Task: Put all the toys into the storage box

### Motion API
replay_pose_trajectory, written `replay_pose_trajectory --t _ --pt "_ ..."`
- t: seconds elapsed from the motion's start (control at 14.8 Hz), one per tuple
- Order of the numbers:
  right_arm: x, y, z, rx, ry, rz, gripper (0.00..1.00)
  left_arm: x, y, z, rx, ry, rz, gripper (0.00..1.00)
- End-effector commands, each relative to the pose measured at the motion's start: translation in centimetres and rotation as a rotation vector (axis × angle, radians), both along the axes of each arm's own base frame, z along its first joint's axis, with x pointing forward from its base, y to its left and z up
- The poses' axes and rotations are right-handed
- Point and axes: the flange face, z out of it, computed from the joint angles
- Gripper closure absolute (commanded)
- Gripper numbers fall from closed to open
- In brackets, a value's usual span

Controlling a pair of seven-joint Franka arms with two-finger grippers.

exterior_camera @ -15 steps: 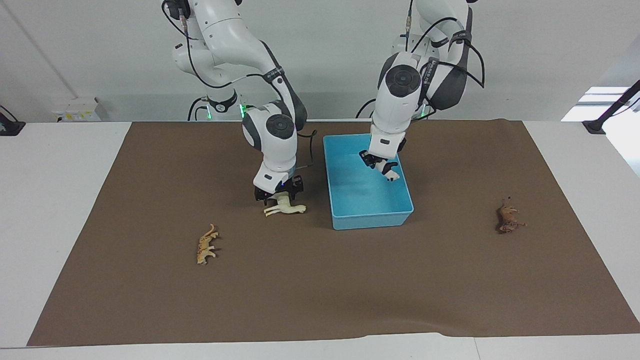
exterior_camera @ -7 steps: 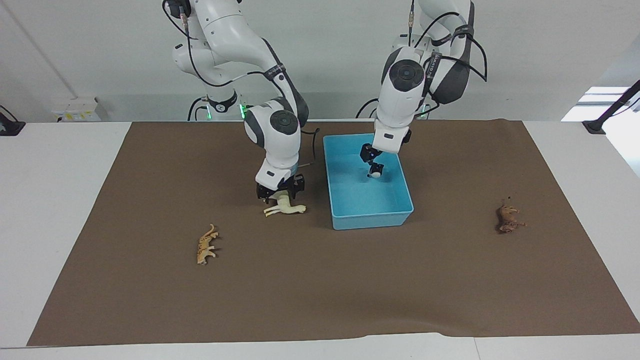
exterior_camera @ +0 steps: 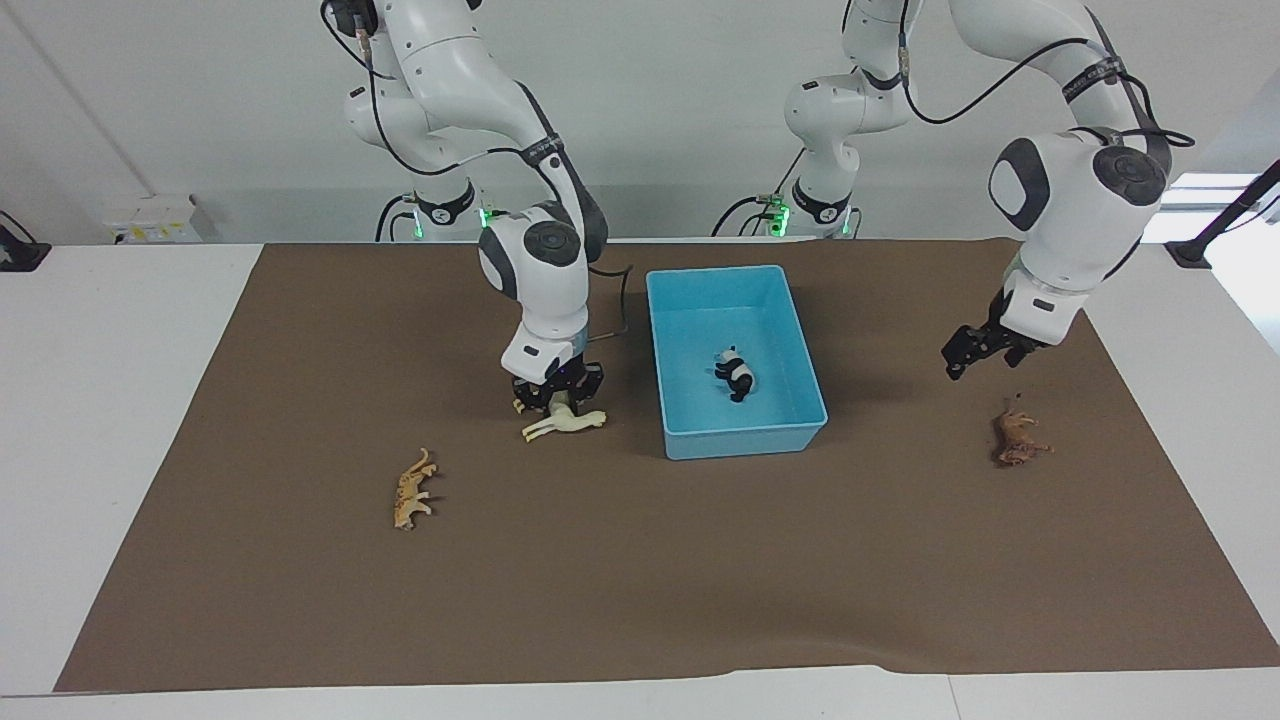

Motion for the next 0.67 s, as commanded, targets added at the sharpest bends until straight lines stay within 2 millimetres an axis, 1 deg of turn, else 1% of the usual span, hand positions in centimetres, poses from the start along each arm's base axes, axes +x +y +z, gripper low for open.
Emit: replay_pose_trajectory --t 0.0,0.07,0.13,0.2,0.27,0.34,0.4,0.47,0.54,0.61 --pt "3.2 0.6 7.9 -0.073 0.043 -0.046 1.00 2.2 2.6 -3.2 0.094 -0.073 -0.126 0.00" --pt "4.2 1.1 12.2 -0.073 0.051 -0.076 1.00 2.6 4.6 -3.7 0.115 -0.095 -0.116 0.00" --pt "4.6 2.2 15.4 -0.043 0.068 -0.100 1.00 3.2 6.5 -4.1 0.128 -0.106 -0.121 0.00" --pt "5.2 3.7 17.0 0.015 0.097 -0.142 1.00 4.0 7.8 -5.0 0.133 -0.104 -0.165 0.00" --pt "5.3 5.9 18.0 0.047 0.090 -0.160 1.00 5.1 8.6 -6.2 0.133 -0.109 -0.205 0.00" --pt "5.4 7.9 19.4 0.077 0.062 -0.167 1.00 5.9 9.5 -7.4 0.133 -0.118 -0.215 0.00" --pt "5.4 9.3 19.8 0.101 0.047 -0.184 1.00 6.1 10.4 -8.2 0.133 -0.124 -0.204 0.00" --pt "4.5 12.1 19.4 0.119 0.040 -0.193 1.00 5.9 10.8 -8.7 0.132 -0.128 -0.200 0.00" --pt "3.5 15.3 18.8 0.139 0.018 -0.186 1.00 5.8 10.6 -9.0 0.128 -0.118 -0.201 0.00" --pt "2.6 17.9 17.1 0.145 0.008 -0.183 1.00 5.8 10.6 -9.0 0.127 -0.114 -0.203 0.00"
